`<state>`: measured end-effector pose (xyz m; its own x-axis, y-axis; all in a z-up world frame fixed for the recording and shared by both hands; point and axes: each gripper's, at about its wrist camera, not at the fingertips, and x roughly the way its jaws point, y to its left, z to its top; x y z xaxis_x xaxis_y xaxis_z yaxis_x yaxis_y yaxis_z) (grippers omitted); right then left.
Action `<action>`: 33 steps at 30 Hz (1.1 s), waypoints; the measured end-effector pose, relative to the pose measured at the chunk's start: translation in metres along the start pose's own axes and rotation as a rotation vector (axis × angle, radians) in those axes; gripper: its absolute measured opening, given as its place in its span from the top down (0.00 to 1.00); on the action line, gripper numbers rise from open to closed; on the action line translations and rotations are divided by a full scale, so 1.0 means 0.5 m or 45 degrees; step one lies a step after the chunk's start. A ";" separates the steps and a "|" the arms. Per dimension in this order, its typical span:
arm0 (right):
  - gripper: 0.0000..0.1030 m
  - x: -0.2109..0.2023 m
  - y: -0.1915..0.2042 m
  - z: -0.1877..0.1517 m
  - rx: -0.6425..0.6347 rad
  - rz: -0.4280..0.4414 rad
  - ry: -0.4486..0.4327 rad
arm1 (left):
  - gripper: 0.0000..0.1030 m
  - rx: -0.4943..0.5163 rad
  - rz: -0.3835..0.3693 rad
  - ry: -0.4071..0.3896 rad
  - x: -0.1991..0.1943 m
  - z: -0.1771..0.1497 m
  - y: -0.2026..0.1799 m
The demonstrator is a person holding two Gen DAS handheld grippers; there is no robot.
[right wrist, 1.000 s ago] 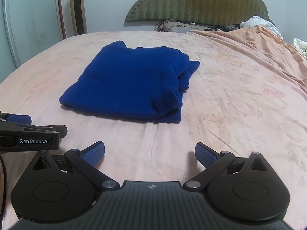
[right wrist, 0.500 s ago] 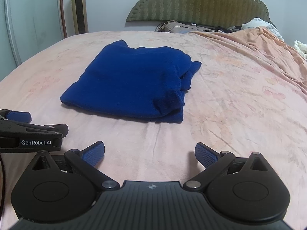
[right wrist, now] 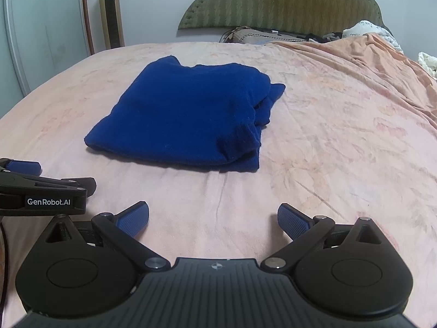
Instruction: Fold small clothes
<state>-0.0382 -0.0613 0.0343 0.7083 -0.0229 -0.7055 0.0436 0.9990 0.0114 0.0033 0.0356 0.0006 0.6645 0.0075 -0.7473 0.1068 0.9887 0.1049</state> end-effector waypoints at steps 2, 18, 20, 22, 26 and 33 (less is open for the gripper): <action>0.01 0.000 0.000 0.000 0.001 0.002 0.000 | 0.09 -0.001 -0.001 0.001 0.000 0.000 0.000; 0.01 -0.006 0.002 -0.003 0.006 0.007 -0.003 | 0.09 0.006 0.001 0.000 -0.001 -0.002 0.000; 0.01 -0.007 0.003 -0.002 0.005 0.009 -0.005 | 0.09 0.008 0.001 0.000 -0.002 -0.002 0.000; 0.01 -0.009 0.004 -0.002 0.004 0.010 -0.005 | 0.09 0.007 0.000 0.001 -0.002 -0.002 -0.001; 0.01 -0.010 0.004 -0.002 0.004 0.014 -0.006 | 0.09 0.007 -0.004 0.002 -0.003 -0.001 0.000; 0.01 -0.010 0.004 -0.002 0.005 0.013 -0.006 | 0.09 0.019 0.006 -0.001 -0.005 -0.001 -0.004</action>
<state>-0.0425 -0.0590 0.0373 0.7118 -0.0128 -0.7022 0.0391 0.9990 0.0215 0.0009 0.0337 0.0020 0.6654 0.0117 -0.7464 0.1150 0.9863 0.1180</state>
